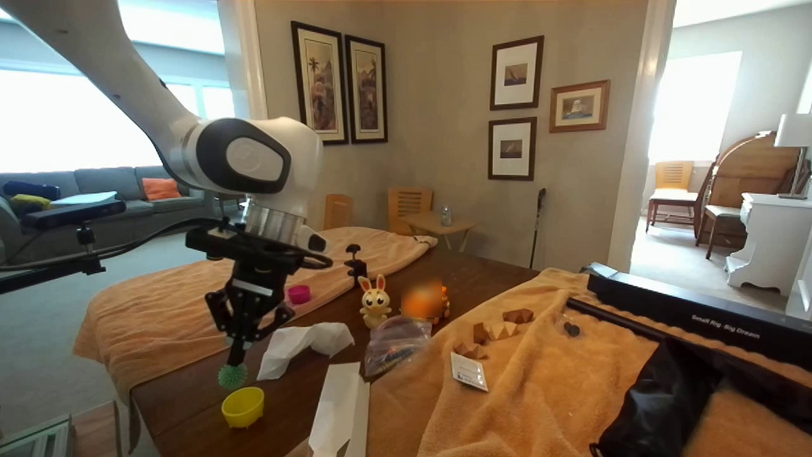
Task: Move the green object from the pink bowl to the yellow bowl
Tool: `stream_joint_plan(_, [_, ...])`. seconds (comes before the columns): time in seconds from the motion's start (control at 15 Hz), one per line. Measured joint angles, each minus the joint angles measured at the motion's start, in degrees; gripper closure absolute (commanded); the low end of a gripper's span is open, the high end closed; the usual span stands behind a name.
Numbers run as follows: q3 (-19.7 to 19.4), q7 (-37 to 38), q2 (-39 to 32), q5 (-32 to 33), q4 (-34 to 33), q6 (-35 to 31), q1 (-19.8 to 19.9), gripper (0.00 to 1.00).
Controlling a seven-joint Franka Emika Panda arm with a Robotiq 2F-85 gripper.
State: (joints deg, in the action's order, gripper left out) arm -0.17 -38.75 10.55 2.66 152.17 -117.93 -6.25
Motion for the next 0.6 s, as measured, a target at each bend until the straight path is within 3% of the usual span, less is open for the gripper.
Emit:
stream_joint_plan(0.53, [0.9, -0.3, -1.3, 0.0, 0.0, -2.1, 0.0, 1.0])
stream_joint_plan(0.6, [1.0, -0.3, -1.4, 0.0, 0.0, -2.4, 0.0, 0.74])
